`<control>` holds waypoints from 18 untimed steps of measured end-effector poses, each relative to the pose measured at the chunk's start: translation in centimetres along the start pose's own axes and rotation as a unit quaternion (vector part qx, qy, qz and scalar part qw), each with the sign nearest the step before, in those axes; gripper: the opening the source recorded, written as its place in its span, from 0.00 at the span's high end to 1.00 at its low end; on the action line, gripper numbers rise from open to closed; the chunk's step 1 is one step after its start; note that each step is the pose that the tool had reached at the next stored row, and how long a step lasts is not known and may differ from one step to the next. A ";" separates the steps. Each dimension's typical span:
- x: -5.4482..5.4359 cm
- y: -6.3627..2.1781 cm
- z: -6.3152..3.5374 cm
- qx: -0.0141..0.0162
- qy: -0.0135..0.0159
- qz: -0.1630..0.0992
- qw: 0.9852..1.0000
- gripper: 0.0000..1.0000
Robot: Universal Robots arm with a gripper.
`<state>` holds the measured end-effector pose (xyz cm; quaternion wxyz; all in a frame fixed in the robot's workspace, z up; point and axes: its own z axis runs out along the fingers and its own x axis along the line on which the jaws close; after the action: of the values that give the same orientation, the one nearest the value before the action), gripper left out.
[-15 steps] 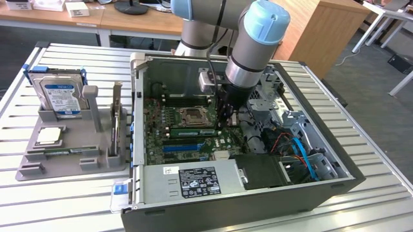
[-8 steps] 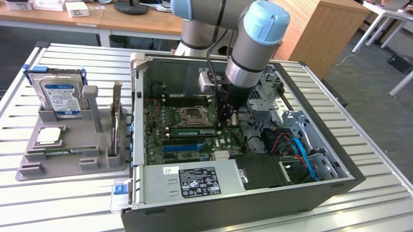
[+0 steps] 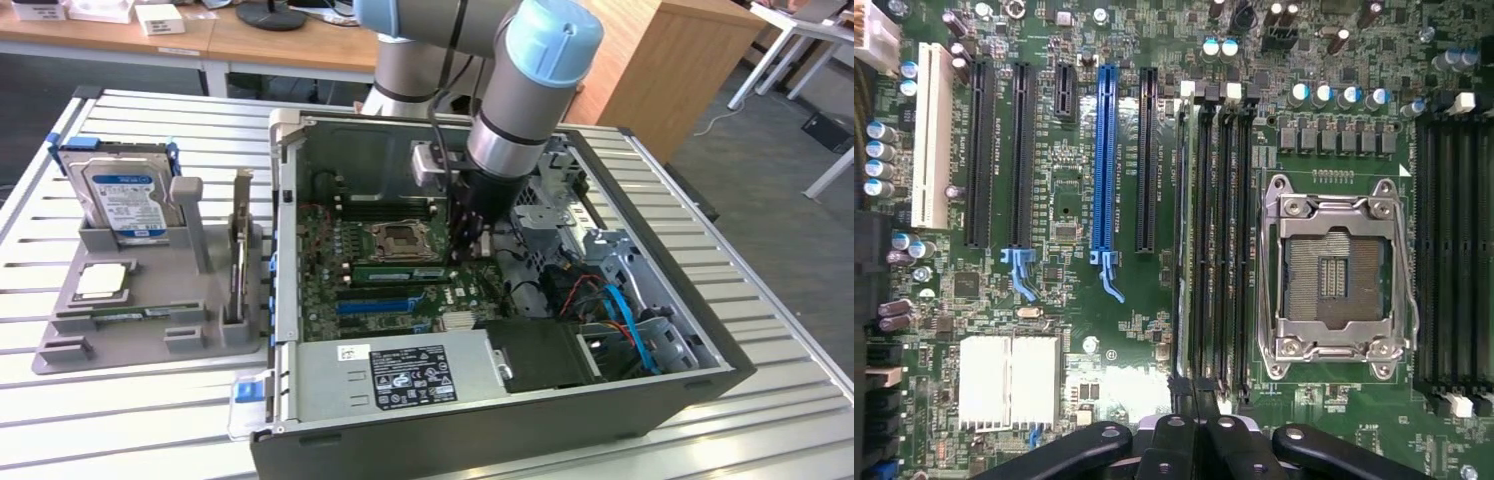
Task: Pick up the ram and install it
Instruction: 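Press down the ram until it locks into place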
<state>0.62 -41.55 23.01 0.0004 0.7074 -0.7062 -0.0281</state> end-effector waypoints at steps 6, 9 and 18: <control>0.0 0.02 -0.57 0.000 0.000 0.000 1.000 0.89; 0.0 0.06 -0.58 0.000 0.000 0.000 1.000 0.89; 0.0 2.77 -0.46 0.002 0.000 0.000 1.000 0.89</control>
<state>-2.13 -41.55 23.58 -0.0016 0.7075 -0.7062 -0.0268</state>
